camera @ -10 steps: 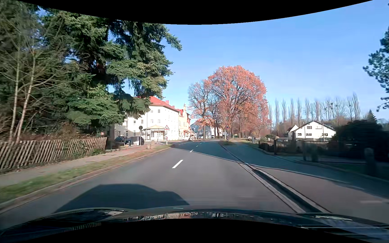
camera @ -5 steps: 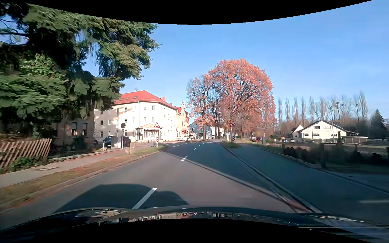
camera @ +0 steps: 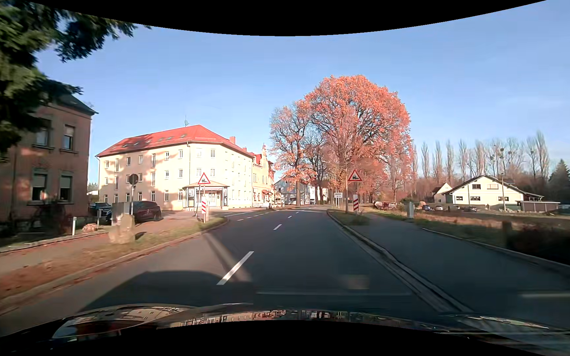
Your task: Follow the waypoints while adhering to traffic rules and regulations
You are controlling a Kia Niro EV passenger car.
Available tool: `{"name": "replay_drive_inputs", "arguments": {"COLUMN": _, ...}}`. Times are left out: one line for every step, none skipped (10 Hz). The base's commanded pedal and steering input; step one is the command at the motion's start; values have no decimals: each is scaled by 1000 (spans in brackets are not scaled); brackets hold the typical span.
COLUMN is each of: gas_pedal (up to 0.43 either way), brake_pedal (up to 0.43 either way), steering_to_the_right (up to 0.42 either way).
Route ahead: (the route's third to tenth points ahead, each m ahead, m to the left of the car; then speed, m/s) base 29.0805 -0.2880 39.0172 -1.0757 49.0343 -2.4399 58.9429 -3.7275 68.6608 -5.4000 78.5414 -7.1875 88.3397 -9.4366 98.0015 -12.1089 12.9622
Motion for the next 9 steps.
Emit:
{"name": "replay_drive_inputs", "arguments": {"gas_pedal": 118, "brake_pedal": 0, "steering_to_the_right": 3}}
{"name": "replay_drive_inputs", "arguments": {"gas_pedal": 118, "brake_pedal": 0, "steering_to_the_right": 4}}
{"name": "replay_drive_inputs", "arguments": {"gas_pedal": 118, "brake_pedal": 0, "steering_to_the_right": 4}}
{"name": "replay_drive_inputs", "arguments": {"gas_pedal": 118, "brake_pedal": 0, "steering_to_the_right": 5}}
{"name": "replay_drive_inputs", "arguments": {"gas_pedal": 118, "brake_pedal": 0, "steering_to_the_right": 6}}
{"name": "replay_drive_inputs", "arguments": {"gas_pedal": 118, "brake_pedal": 0, "steering_to_the_right": 6}}
{"name": "replay_drive_inputs", "arguments": {"gas_pedal": 118, "brake_pedal": 0, "steering_to_the_right": 6}}
{"name": "replay_drive_inputs", "arguments": {"gas_pedal": 118, "brake_pedal": 0, "steering_to_the_right": 6}}
{"name": "replay_drive_inputs", "arguments": {"gas_pedal": 118, "brake_pedal": 0, "steering_to_the_right": 6}}
